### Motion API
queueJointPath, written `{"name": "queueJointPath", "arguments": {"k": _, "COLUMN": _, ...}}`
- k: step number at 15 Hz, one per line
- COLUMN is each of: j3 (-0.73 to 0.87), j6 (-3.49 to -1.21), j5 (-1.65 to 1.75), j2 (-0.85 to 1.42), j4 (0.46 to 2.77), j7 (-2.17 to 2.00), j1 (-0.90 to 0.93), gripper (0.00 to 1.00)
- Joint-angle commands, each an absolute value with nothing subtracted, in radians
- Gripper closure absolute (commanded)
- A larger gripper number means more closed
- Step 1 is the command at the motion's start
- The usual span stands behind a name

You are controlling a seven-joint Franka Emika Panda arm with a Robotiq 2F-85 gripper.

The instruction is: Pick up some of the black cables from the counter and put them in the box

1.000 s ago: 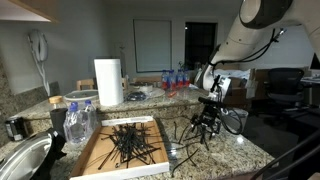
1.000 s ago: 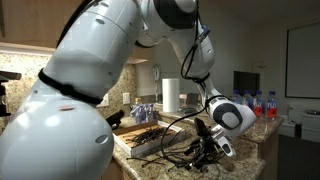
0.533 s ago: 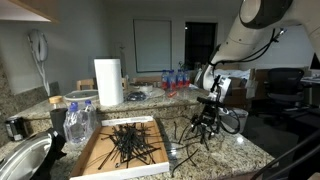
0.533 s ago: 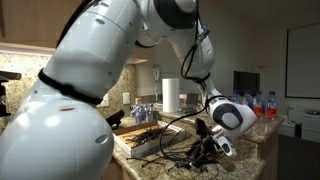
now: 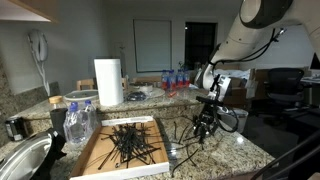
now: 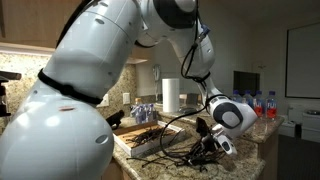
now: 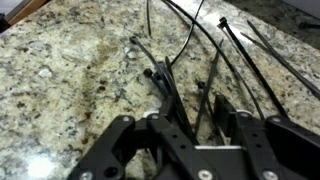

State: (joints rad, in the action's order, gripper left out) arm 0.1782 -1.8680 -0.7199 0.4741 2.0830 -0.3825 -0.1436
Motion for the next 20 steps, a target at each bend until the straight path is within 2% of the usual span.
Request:
{"name": "queueJointPath", "arguments": {"k": 1, "j3": 0.173, "j6": -1.906, "j5": -0.737, "j2": 0.474, "j4": 2.098, "j7": -0.412, "j1": -0.138, "gripper": 0.83}}
{"name": "queueJointPath", "arguments": {"k": 4, "j3": 0.172, "j6": -1.906, "j5": -0.737, "j2": 0.475, "j4": 2.096, "j7": -0.411, "j1": -0.137, "gripper": 1.0}}
{"name": "queueJointPath", "arguments": {"k": 13, "j3": 0.17, "j6": -1.917, "j5": -0.756, "j2": 0.419, "j4": 2.133, "j7": -0.379, "j1": -0.142, "gripper": 0.99}}
{"name": "queueJointPath", "arguments": {"k": 20, "j3": 0.177, "j6": -1.989, "j5": -0.743, "j2": 0.114, "j4": 2.297, "j7": -0.382, "j1": -0.126, "gripper": 0.99}}
